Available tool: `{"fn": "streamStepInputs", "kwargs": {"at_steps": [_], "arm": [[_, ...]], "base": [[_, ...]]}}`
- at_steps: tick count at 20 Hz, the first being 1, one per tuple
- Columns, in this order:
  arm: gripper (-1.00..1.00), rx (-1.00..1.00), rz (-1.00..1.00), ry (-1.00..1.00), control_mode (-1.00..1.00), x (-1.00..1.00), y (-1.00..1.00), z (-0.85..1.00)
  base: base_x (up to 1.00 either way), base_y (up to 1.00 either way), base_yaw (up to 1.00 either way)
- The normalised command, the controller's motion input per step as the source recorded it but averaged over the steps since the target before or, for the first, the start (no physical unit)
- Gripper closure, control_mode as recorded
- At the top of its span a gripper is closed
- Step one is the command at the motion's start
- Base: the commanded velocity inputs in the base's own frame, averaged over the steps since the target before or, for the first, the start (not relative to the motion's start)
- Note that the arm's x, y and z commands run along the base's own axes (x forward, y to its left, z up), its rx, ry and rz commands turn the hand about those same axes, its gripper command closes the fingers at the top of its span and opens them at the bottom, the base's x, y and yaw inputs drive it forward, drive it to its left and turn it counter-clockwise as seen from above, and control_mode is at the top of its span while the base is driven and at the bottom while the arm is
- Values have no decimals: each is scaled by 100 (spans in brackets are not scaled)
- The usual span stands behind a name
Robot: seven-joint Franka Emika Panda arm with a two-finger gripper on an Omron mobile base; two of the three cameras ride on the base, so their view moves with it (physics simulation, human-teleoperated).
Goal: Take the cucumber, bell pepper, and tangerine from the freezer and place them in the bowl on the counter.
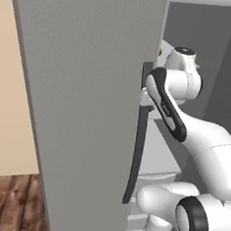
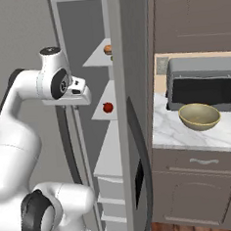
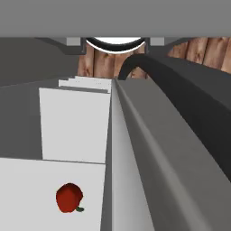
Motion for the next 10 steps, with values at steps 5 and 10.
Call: {"fn": "streamStepInputs", "kwargs": {"at_steps": [5, 10], "arm": [[-100, 0, -2, 0, -100, -56, 0, 0], [-100, 0, -4, 0, -100, -100, 0, -5]], "base": [[0, 0, 0], [0, 0, 0]]}}
